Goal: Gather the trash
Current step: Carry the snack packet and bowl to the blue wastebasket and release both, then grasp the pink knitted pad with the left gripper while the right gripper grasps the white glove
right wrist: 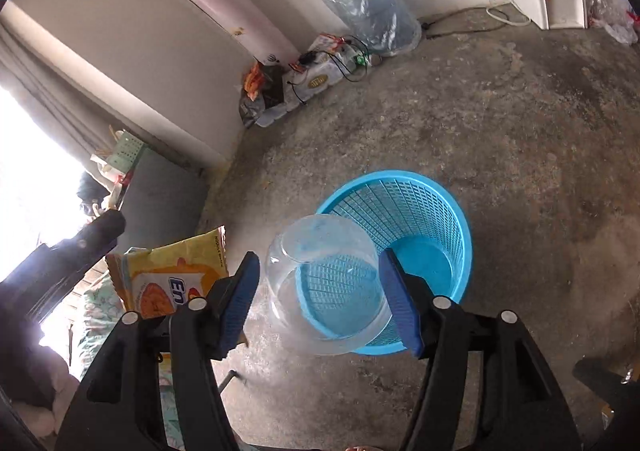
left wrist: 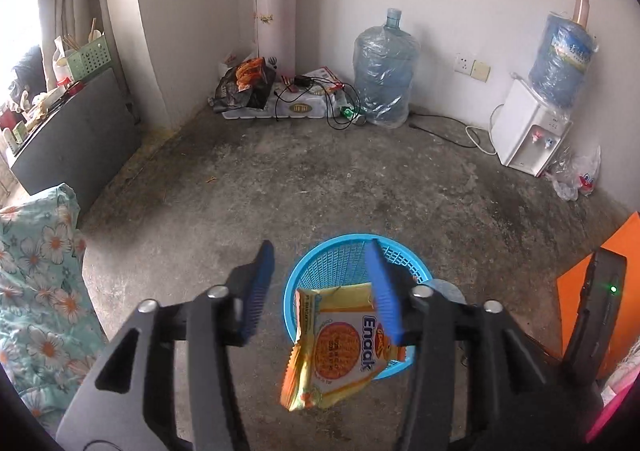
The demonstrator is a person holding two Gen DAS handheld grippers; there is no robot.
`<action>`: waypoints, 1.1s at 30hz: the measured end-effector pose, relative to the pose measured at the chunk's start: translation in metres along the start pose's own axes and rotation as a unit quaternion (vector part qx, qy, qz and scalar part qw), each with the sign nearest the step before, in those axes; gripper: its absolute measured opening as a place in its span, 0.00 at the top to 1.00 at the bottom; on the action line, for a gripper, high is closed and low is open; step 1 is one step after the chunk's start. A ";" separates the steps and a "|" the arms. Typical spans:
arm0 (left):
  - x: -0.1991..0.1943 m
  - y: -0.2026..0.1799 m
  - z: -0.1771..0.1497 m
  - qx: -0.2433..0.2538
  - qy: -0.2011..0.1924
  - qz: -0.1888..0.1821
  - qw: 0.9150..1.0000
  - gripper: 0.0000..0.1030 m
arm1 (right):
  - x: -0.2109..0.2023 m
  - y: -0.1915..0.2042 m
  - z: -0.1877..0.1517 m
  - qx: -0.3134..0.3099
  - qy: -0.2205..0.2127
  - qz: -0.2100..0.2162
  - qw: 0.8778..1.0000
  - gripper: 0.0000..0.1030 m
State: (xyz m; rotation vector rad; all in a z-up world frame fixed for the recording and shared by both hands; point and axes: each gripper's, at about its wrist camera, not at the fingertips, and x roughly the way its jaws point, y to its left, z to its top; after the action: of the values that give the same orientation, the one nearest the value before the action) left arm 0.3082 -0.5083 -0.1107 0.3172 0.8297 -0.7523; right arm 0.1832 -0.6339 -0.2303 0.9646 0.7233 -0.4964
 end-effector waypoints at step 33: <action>-0.427 0.184 -0.188 -0.105 -0.201 -0.034 0.973 0.22 | -0.275 0.204 -0.210 -0.343 -0.244 0.024 0.907 0.06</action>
State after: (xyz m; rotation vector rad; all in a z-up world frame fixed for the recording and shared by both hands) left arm 0.1480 -0.0760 0.0874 -0.0556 0.5299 -0.7525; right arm 0.0677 -0.3340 0.0099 0.1748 0.3632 -0.3737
